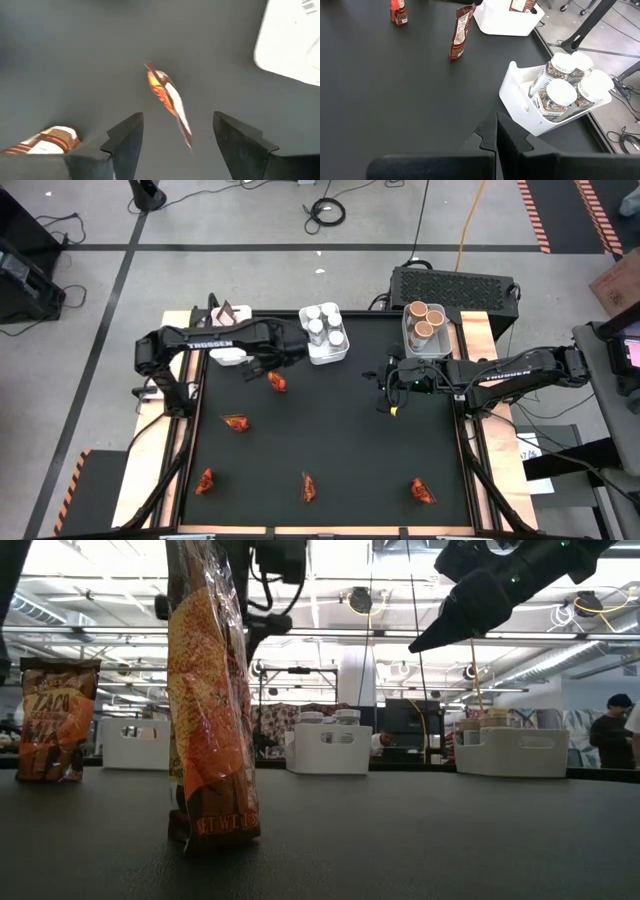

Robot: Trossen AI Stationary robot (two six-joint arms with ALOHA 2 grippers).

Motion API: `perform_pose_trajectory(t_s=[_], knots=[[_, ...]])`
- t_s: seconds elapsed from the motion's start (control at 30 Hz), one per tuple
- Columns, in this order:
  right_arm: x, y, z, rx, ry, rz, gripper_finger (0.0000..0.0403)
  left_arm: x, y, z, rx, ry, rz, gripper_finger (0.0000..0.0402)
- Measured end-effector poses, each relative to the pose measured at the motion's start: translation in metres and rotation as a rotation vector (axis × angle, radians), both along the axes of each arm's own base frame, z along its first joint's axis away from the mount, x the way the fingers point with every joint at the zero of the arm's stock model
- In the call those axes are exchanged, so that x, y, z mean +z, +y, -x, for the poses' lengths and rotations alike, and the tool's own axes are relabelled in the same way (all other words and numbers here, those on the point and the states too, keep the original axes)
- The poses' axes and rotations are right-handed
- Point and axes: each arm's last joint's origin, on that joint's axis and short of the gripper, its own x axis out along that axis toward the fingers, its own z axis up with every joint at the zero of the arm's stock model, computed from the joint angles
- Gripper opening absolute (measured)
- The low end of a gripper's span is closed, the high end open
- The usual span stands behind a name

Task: Sort spices by type
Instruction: Put the orange seasoning pack into the left white bin

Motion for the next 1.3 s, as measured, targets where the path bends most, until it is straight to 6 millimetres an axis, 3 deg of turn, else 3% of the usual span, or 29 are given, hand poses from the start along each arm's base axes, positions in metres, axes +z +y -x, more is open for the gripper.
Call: perform_pose_trajectory(t_s=[0.6, 0.83, 0.97, 1.23, 1.3], knots=[[0.0, 0.0, 0.0, -0.002, -0.001, -0.004, 0.0, -0.043, 0.025, -0.012, -0.091, 0.088, 0.044, 0.0242], [0.0, 0.0, 0.0, -0.002, -0.001, -0.004, 0.0, -0.067, 0.025, -0.001, -0.096, 0.109, 0.192, 0.0235], [0.0, 0.0, 0.0, -0.002, -0.001, -0.004, 0.0, -0.068, 0.024, 0.0, -0.099, 0.102, 0.209, 0.0189], [0.0, 0.0, 0.0, -0.002, -0.001, -0.004, 0.0, -0.068, 0.024, 0.0, -0.179, 0.099, 0.221, 0.0022], [0.0, 0.0, 0.0, -0.002, -0.001, -0.004, 0.0, -0.068, 0.024, 0.0, -0.221, 0.101, 0.221, 0.0009]])
